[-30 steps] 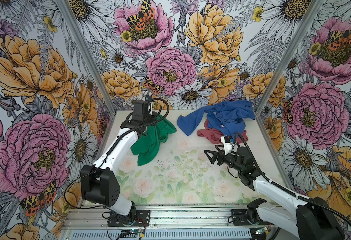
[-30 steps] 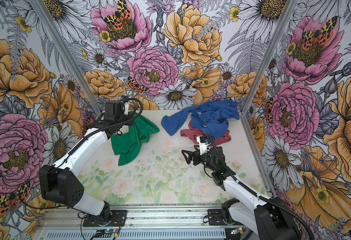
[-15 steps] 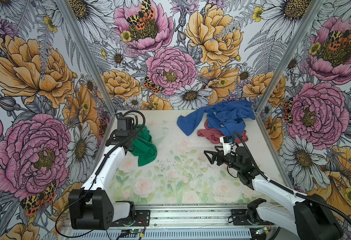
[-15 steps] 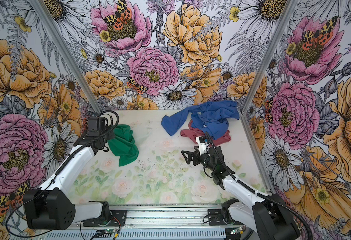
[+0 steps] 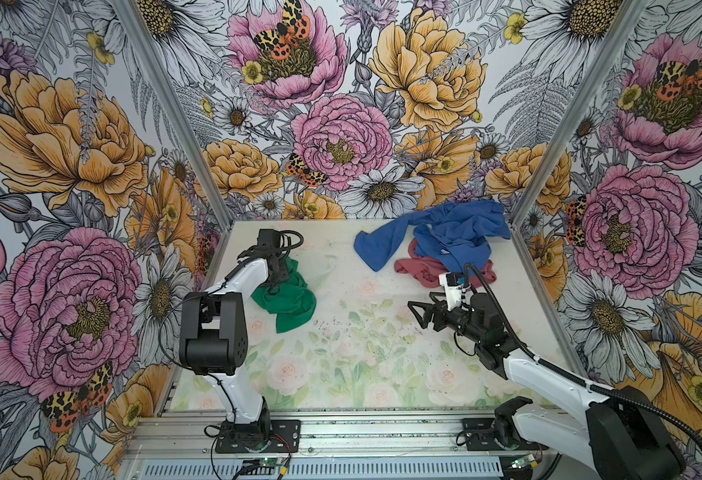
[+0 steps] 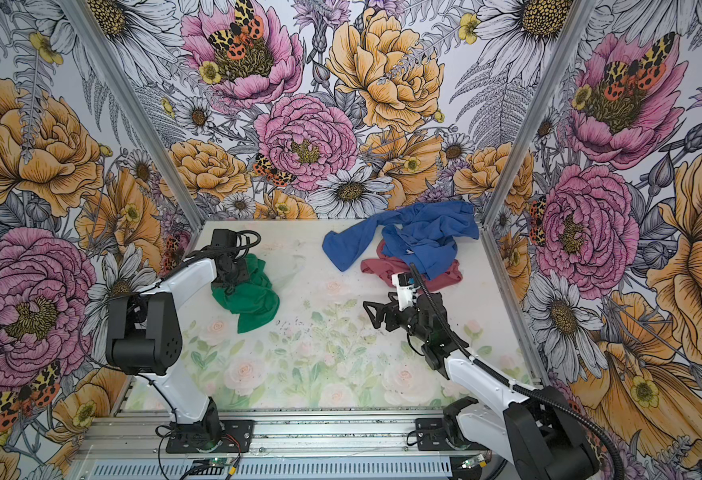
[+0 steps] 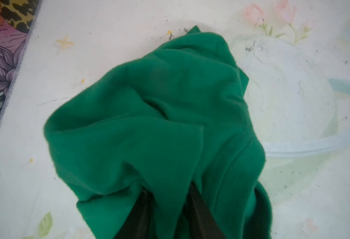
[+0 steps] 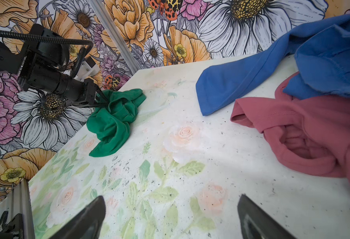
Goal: Pick out a specific cloth from the pile
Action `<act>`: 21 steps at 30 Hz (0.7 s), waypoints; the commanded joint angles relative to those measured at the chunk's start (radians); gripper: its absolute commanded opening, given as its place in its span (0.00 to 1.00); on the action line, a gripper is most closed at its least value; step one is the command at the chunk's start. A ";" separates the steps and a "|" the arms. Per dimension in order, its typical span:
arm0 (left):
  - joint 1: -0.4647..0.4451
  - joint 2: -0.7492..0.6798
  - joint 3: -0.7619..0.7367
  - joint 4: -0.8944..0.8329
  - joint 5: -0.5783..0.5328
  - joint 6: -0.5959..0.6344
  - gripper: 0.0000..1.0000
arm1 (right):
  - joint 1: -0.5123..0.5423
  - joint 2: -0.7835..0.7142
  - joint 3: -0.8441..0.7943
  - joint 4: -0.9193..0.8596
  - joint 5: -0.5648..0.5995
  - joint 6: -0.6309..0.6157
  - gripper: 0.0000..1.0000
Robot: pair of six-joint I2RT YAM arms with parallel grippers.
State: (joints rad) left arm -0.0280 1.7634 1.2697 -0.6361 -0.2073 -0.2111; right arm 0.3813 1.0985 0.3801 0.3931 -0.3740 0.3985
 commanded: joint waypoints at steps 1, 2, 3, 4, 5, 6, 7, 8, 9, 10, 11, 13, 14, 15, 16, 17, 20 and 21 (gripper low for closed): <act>-0.003 -0.099 0.009 -0.039 0.043 0.099 0.58 | 0.002 -0.016 0.014 -0.008 0.010 -0.017 0.99; -0.017 -0.149 -0.003 -0.057 0.044 0.143 0.71 | 0.002 -0.023 0.014 -0.011 0.012 -0.019 0.99; -0.040 -0.197 -0.015 -0.081 0.014 0.187 0.86 | 0.001 -0.030 0.012 -0.014 0.014 -0.019 0.99; -0.071 -0.236 -0.027 -0.104 -0.034 0.233 0.95 | 0.001 -0.034 0.010 -0.014 0.016 -0.019 0.99; -0.119 -0.270 -0.044 -0.130 -0.099 0.292 0.99 | 0.001 -0.038 0.008 -0.014 0.016 -0.018 0.99; -0.175 -0.298 -0.058 -0.159 -0.176 0.344 0.99 | 0.001 -0.041 0.008 -0.013 0.016 -0.016 0.99; -0.225 -0.308 -0.068 -0.184 -0.240 0.387 0.99 | 0.002 -0.042 0.009 -0.009 0.014 -0.015 0.99; -0.280 -0.306 -0.070 -0.223 -0.296 0.423 0.99 | 0.001 -0.039 0.008 -0.005 0.012 -0.013 0.99; -0.327 -0.293 -0.071 -0.266 -0.338 0.443 0.99 | 0.001 -0.035 0.008 -0.001 0.008 -0.010 0.99; -0.368 -0.276 -0.070 -0.296 -0.357 0.451 0.99 | 0.002 -0.031 0.009 0.001 0.004 -0.009 0.99; -0.409 -0.246 -0.065 -0.326 -0.362 0.457 0.99 | 0.001 -0.026 0.010 0.003 0.001 -0.007 0.99; -0.473 -0.184 -0.068 -0.361 -0.362 0.459 0.99 | 0.001 -0.020 0.013 0.004 -0.004 -0.007 0.99; -0.498 -0.151 -0.074 -0.363 -0.376 0.457 0.98 | 0.001 -0.020 0.011 0.002 -0.001 -0.009 0.99; -0.507 -0.117 -0.076 -0.363 -0.385 0.452 0.96 | 0.002 -0.020 0.011 -0.002 0.003 -0.011 0.99; -0.507 -0.089 -0.075 -0.364 -0.385 0.444 0.93 | 0.001 -0.021 0.011 -0.006 0.007 -0.013 0.99; -0.507 -0.061 -0.070 -0.365 -0.381 0.440 0.88 | 0.002 -0.024 0.010 -0.008 0.011 -0.015 0.99; -0.515 -0.004 -0.051 -0.367 -0.349 0.441 0.76 | 0.001 -0.027 0.008 -0.011 0.016 -0.019 0.99; -0.518 0.009 -0.047 -0.366 -0.343 0.437 0.75 | 0.001 -0.026 0.008 -0.012 0.016 -0.019 0.99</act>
State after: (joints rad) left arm -0.5430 1.7725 1.2057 -0.9733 -0.5274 0.2214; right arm 0.3813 1.0763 0.3801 0.3775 -0.3702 0.3981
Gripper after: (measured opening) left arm 0.757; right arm 0.992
